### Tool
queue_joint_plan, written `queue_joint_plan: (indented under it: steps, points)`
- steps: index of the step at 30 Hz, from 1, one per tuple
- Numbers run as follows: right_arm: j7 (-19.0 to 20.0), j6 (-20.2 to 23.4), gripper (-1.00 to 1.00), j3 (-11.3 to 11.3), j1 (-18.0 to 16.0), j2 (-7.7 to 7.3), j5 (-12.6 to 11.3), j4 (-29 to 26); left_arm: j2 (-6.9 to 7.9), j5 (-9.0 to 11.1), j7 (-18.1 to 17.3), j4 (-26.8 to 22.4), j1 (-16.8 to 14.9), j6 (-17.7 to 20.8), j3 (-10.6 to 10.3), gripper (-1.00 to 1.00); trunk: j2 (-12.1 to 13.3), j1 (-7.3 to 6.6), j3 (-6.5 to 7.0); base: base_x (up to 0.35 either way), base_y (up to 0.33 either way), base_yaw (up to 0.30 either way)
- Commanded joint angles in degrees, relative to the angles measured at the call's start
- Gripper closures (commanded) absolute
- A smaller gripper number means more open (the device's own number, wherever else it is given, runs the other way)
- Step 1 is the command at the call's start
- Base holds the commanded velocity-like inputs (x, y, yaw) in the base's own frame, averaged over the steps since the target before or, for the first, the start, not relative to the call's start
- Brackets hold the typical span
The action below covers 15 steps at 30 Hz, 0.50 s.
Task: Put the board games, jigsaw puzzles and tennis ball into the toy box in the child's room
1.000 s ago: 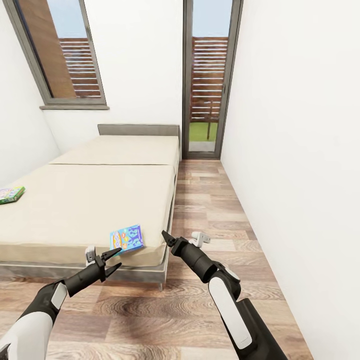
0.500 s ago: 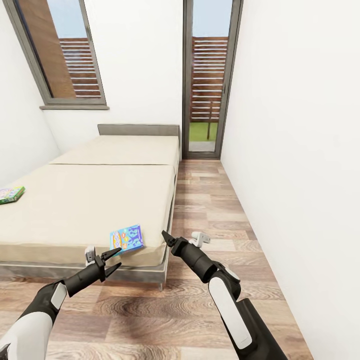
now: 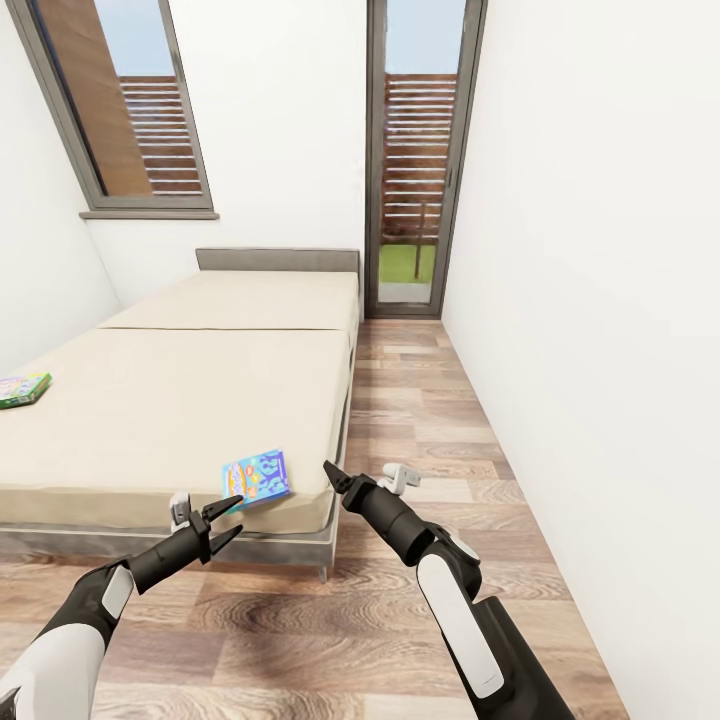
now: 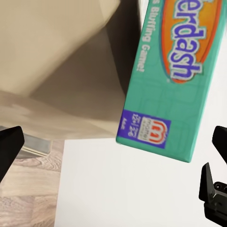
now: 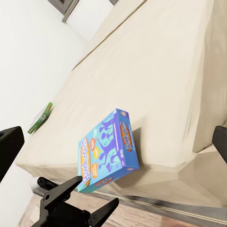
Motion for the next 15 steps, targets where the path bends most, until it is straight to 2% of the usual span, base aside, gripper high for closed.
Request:
queue_joint_plan:
  steps: [1,15]
  points:
    - [0.01,0.26,-1.00,-0.05,-0.02,0.01,-0.28,-0.04,-0.03,-0.44,-0.34,-0.02,-0.07,0.53,0.39,-1.00,-0.02,-0.01,-0.05,0.000,0.020,0.000]
    - [0.01,0.26,-1.00,-0.05,-0.02,0.01,-0.28,0.00,-0.11,-0.44,-0.34,-0.07,-0.07,0.30,0.39,-1.00,-0.02,-0.01,-0.05,0.000,0.004,0.000]
